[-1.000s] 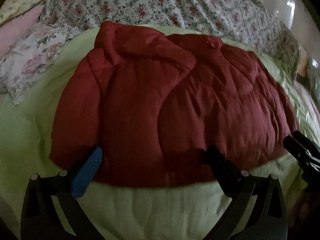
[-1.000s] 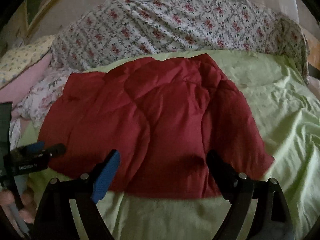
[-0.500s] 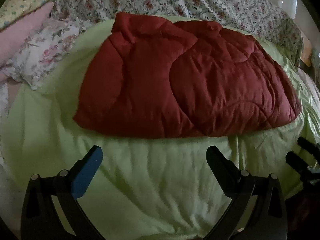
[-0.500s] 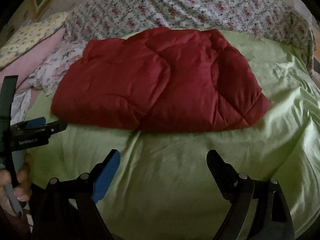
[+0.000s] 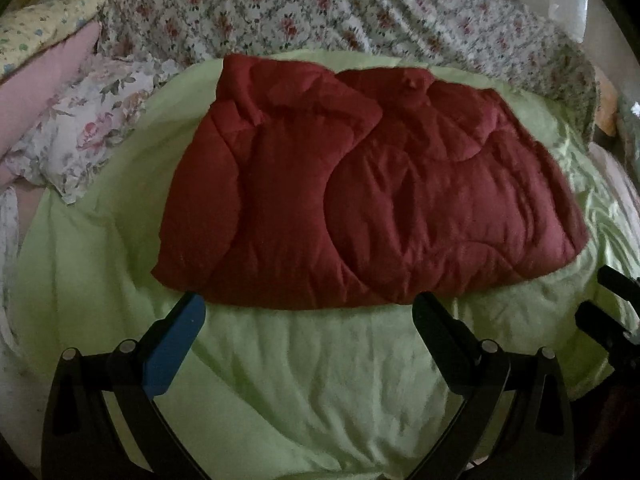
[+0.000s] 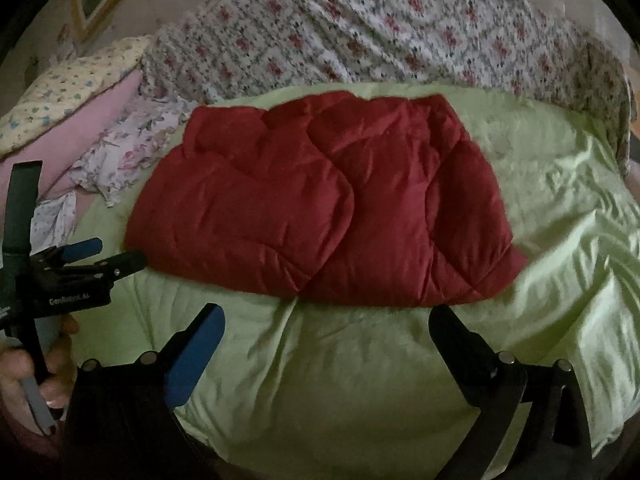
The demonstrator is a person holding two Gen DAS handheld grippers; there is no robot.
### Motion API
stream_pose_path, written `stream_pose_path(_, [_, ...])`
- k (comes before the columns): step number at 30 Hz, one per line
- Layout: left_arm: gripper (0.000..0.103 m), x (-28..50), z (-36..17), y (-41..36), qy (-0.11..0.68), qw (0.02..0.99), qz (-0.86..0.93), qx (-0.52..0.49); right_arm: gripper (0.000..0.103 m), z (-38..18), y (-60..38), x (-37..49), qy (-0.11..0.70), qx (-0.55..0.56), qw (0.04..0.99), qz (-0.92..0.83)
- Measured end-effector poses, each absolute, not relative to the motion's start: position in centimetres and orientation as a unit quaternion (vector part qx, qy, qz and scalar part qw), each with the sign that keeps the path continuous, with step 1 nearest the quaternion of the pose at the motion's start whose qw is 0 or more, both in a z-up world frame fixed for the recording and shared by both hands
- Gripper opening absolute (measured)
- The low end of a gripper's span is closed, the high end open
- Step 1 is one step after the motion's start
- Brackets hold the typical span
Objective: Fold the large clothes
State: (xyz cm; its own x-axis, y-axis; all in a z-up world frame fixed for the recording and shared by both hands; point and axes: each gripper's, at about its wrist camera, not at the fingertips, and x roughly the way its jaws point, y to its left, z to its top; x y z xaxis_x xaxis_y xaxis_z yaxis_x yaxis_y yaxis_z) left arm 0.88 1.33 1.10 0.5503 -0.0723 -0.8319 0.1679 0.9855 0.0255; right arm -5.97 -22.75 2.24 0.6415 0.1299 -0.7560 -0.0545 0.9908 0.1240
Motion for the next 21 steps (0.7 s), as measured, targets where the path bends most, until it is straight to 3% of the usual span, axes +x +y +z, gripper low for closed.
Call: stream_pose_path(21, [0.103, 3.4, 0.0, 0.5, 0.481, 0.873, -0.064, 0.051, 0.103, 0.8, -21.8, -1.6, 0.449, 0.029, 0.892, 0.042])
